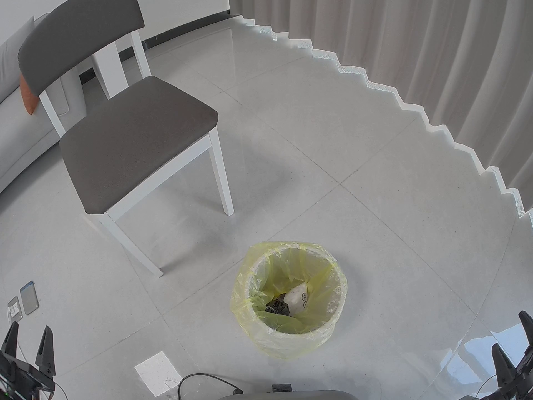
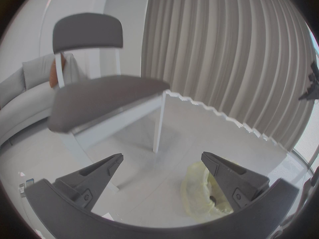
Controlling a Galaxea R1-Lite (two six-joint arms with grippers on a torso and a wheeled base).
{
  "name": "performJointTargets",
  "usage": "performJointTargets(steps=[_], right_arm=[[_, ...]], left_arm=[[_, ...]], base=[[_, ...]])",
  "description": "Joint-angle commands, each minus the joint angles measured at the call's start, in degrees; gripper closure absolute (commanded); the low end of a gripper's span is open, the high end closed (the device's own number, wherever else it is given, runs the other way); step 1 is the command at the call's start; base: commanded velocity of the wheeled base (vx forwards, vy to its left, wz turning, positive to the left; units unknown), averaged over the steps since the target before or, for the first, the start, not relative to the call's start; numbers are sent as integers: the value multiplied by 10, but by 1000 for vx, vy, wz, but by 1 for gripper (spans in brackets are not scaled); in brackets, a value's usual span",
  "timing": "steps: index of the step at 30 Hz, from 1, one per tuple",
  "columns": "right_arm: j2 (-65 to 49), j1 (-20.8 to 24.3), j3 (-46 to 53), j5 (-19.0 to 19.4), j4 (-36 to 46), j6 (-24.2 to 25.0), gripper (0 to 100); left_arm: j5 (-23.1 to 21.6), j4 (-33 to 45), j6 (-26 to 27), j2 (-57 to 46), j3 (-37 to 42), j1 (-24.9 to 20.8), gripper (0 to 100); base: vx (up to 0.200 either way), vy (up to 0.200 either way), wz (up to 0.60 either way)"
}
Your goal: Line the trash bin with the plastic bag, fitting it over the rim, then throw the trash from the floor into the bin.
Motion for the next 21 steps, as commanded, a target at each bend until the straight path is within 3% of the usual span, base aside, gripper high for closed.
performJointTargets(steps=[1, 4, 6, 10, 15, 21], right_arm=[[-11, -2, 11, -32, -1, -34, 0], [-11, -2, 11, -80, 1, -34, 0], [-11, -2, 9, -102, 4, -28, 0], [-11, -2, 8, -107, 7, -8, 0], [-11, -2, 7, -138, 9, -17, 0], [-10, -2, -10, -291, 50, -28, 0]], left_arm=[[33, 22, 0, -37, 10, 11, 0], [34, 22, 6, -37, 10, 11, 0], [5, 24, 12, -36, 10, 10, 0], [-45, 64, 69, -36, 8, 9, 0], [-41, 55, 56, -36, 10, 10, 0], [-33, 55, 42, -36, 10, 10, 0]], base=[[0, 0, 0], [0, 0, 0], [0, 0, 0], [0, 0, 0], [0, 0, 0], [0, 0, 0]])
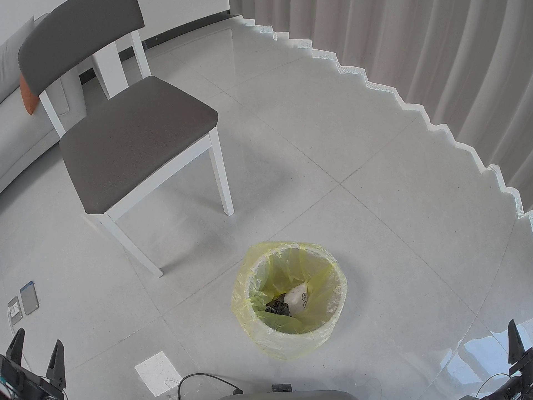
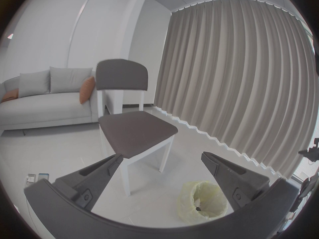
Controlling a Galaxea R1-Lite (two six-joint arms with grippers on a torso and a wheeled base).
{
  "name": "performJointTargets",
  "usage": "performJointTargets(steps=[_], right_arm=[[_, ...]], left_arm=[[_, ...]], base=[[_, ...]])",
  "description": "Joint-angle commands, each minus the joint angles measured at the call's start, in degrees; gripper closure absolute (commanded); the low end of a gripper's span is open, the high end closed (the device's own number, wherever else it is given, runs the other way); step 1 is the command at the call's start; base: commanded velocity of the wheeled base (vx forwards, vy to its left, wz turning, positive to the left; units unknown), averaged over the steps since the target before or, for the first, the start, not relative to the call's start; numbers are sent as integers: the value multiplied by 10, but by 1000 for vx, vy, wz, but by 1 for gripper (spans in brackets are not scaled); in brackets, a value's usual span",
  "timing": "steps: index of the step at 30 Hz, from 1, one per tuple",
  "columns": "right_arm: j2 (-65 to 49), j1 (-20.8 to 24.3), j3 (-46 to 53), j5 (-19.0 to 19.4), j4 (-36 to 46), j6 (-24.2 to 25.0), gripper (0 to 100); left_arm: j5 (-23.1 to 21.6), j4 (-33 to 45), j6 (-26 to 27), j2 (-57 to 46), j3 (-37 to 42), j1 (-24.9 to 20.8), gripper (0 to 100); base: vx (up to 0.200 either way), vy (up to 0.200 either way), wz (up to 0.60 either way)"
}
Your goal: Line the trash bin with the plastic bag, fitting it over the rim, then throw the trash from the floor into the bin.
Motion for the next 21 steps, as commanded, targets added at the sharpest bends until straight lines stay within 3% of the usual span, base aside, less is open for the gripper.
performJointTargets(steps=[1, 3, 5, 7, 11, 19, 21], right_arm=[[-2, 0, -12, -80, 22, -4, 0], [-2, 0, -12, -76, 23, 2, 0], [-2, -1, -7, 0, 15, 8, 0], [-2, -1, -8, 48, 18, 3, 0], [-2, 0, -10, 111, 23, 0, 0], [-2, -1, -7, 117, 17, -20, 0], [-2, 0, -5, 145, 10, -20, 0]], left_arm=[[3, -1, -6, 4, 10, 1, 0], [3, -2, -6, 4, 10, 1, 0], [3, -1, -4, 4, 10, 1, 0], [2, -1, -3, 4, 10, 1, 0], [2, -1, -2, 4, 10, 1, 0], [2, -2, 0, 4, 10, 2, 0], [2, -1, 3, 4, 10, 2, 0]], base=[[0, 0, 0], [0, 0, 0], [0, 0, 0], [0, 0, 0], [0, 0, 0], [0, 0, 0], [0, 0, 0]])
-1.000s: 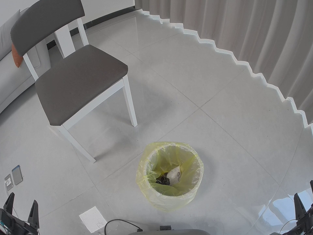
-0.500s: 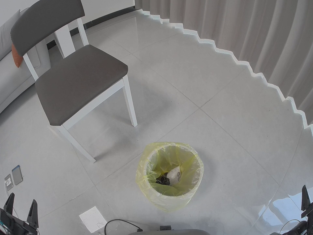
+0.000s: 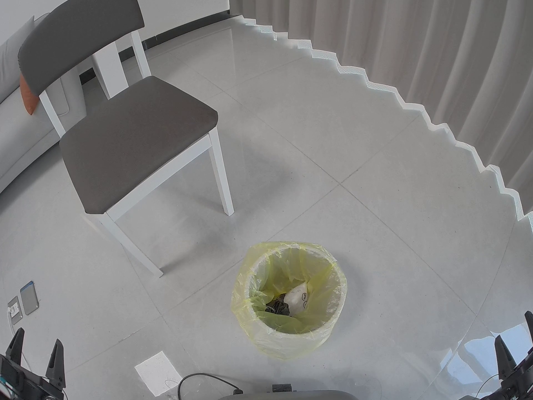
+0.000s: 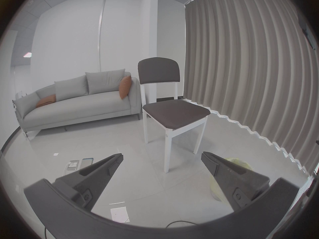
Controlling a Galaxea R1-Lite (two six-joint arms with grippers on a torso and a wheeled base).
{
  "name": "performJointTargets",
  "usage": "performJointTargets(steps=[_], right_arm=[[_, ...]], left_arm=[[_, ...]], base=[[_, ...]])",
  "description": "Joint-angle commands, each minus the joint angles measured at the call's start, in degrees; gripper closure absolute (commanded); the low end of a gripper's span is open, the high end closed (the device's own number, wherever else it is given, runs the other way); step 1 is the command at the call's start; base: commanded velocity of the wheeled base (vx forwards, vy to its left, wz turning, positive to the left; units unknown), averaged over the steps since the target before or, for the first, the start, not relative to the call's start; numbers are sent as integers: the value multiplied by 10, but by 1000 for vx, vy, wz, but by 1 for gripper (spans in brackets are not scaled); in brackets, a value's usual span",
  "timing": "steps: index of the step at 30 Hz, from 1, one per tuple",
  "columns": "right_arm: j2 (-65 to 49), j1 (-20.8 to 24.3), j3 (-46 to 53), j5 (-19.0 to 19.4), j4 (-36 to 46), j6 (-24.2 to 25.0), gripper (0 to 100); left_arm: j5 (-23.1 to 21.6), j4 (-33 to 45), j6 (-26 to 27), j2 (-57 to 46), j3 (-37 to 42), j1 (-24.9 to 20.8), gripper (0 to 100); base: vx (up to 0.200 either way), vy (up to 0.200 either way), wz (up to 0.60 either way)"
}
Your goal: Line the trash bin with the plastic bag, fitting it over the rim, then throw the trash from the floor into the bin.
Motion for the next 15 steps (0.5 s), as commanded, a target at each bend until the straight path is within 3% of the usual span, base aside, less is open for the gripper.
performJointTargets(steps=[1, 2, 6, 7, 8, 11, 15], right_arm=[[-1, 0, 2, 44, -5, 0, 0], [-1, 1, 1, 85, -2, -4, 0], [-3, 0, 5, 85, -9, -31, 0], [-3, -1, 6, 60, -10, -28, 0], [-4, -1, 8, 5, -17, -22, 0], [-4, -3, 19, -71, -9, -25, 0], [-3, -3, 19, -57, -9, -28, 0]], left_arm=[[-1, 0, 3, 3, 10, 1, 0], [-1, 0, 5, 4, 10, 1, 0], [-1, 0, 4, 3, 10, 1, 0], [-1, 0, 2, 3, 10, 1, 0], [0, 0, 0, 3, 10, 1, 0], [1, 0, -1, 3, 10, 0, 0], [0, 0, 3, 3, 10, 0, 0]], base=[[0, 0, 0], [0, 0, 0], [0, 0, 0], [0, 0, 0], [0, 0, 0], [0, 0, 0], [0, 0, 0]])
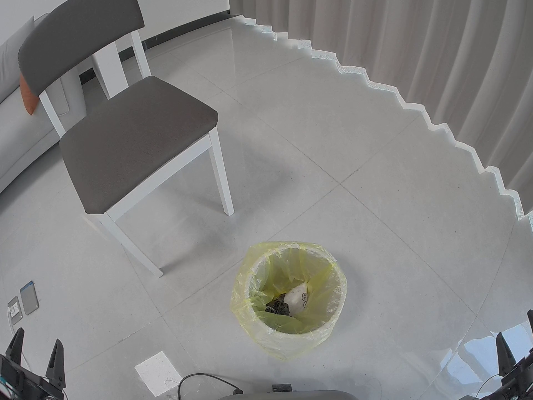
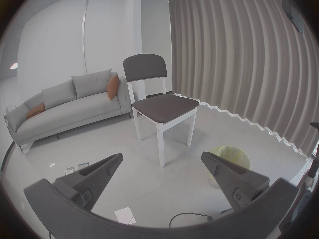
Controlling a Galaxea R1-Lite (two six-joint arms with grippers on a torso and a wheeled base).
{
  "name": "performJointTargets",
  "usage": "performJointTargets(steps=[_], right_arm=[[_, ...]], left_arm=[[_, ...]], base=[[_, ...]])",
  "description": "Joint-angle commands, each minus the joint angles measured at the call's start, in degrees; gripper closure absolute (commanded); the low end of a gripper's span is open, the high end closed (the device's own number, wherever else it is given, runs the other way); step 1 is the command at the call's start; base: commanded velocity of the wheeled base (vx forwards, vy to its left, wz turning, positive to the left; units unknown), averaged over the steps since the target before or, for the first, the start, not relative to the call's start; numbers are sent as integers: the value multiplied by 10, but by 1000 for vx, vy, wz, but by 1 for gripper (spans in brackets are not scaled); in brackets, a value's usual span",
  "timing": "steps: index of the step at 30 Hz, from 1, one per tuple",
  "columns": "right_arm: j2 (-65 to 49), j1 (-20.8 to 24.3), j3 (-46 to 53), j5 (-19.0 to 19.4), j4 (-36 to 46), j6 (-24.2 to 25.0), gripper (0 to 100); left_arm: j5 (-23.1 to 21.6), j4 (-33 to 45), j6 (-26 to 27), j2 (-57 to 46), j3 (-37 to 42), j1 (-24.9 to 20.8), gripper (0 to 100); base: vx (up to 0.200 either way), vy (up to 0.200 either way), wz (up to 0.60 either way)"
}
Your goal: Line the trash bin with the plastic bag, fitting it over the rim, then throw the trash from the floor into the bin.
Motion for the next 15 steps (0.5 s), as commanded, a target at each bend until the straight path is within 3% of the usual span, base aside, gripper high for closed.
performJointTargets(steps=[1, 5, 7, 15], right_arm=[[-3, -1, 11, -37, 0, -6, 0], [-3, 0, 11, -34, -3, 10, 0], [-4, 0, 11, -51, -4, 23, 0], [-4, 0, 11, -51, -4, 21, 0]], left_arm=[[0, 0, 2, 3, 10, -1, 0], [1, 0, -4, 3, 10, 0, 0], [0, 0, -4, 4, 10, 0, 0], [-1, 0, -4, 4, 10, -1, 0]], base=[[0, 0, 0], [0, 0, 0], [0, 0, 0], [0, 0, 0]])
